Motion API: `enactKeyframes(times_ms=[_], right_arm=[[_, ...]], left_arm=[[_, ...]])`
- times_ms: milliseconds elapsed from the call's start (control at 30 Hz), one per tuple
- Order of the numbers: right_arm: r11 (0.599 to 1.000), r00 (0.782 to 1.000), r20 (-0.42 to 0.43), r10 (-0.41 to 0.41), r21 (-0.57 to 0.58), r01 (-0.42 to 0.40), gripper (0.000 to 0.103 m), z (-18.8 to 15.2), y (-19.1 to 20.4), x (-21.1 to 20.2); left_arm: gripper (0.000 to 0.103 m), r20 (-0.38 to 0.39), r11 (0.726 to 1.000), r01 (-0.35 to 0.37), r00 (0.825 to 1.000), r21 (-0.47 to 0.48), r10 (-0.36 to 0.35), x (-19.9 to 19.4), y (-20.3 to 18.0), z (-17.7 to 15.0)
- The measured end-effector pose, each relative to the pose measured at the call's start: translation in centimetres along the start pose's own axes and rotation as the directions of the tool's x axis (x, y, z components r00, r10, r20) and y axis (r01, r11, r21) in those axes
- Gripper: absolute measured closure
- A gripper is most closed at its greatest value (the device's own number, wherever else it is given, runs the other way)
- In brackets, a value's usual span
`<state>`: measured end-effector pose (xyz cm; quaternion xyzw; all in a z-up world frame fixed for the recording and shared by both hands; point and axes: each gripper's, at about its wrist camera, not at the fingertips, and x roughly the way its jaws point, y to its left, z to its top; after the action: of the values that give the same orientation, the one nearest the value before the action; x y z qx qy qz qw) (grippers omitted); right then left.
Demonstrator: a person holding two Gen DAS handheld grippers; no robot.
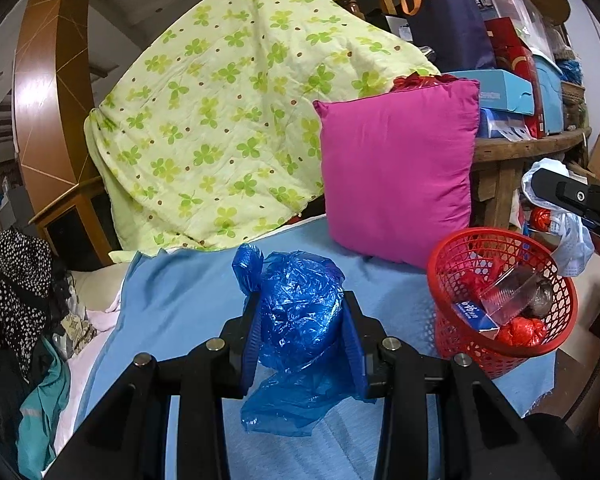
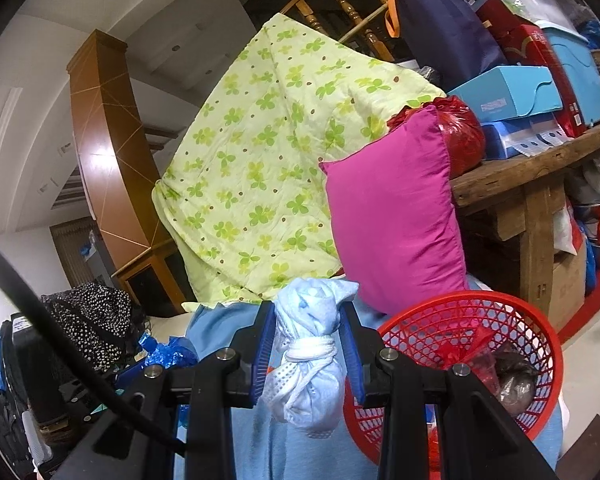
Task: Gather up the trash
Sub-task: 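Lift the blue bag and light blue knotted bag and carry them toward the red basket, then lower the blue bag into the basket and open the left tool while the right tool releases its bag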
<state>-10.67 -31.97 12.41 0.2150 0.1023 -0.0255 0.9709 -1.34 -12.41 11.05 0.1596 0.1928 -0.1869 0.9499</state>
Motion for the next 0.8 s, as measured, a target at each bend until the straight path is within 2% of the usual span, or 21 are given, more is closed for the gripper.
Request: enactKeyframes(times_ms=[800], right_arm=[[0.998,0.998,0.040,-0.038,0.048,0.036,0.068,1.3,-2.7,-2.2]], left_arm=[[0.064,0.036,0.995,0.051,0.998,0.084,-0.054,-0.7,-4.4,2.6]])
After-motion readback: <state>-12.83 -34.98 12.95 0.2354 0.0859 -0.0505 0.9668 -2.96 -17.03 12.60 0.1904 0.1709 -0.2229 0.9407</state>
